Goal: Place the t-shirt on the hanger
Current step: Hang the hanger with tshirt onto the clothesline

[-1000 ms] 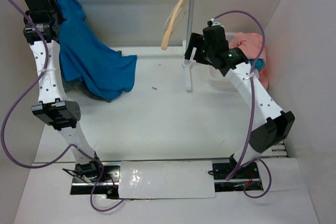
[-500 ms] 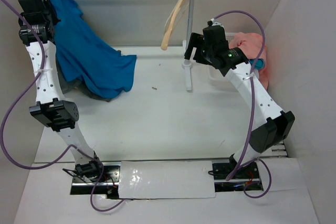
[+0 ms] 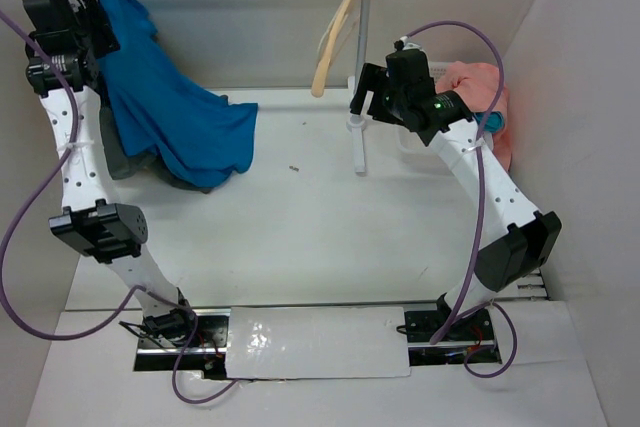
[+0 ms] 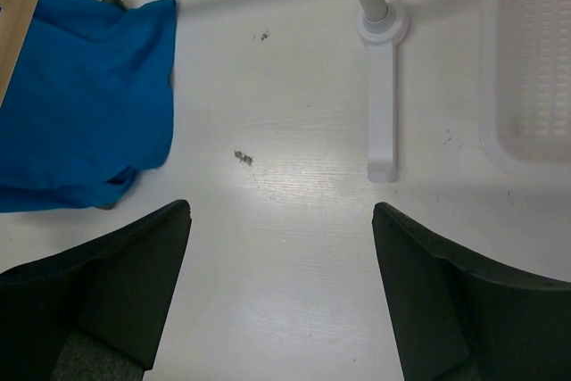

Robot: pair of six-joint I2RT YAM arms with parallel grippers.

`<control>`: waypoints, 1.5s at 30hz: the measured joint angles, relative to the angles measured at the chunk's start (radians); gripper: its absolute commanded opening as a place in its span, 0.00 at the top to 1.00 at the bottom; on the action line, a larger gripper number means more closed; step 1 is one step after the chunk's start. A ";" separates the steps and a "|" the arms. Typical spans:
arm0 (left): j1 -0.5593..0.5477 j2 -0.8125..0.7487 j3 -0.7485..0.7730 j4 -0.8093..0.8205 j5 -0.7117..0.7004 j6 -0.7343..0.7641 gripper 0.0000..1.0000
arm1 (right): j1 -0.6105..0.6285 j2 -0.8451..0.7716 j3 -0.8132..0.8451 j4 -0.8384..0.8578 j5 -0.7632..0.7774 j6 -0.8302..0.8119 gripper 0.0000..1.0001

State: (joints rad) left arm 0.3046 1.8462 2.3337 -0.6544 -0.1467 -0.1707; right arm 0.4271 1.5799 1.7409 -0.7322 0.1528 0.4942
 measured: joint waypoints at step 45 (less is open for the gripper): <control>-0.754 -0.678 -1.182 -0.135 0.176 -0.307 0.00 | -0.001 -0.240 -0.556 -0.130 -0.013 0.011 0.00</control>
State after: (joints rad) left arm -0.4496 1.1679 1.1515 -0.7895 0.0292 -0.4774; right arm 0.4263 1.3396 1.1851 -0.8627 0.1402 0.5053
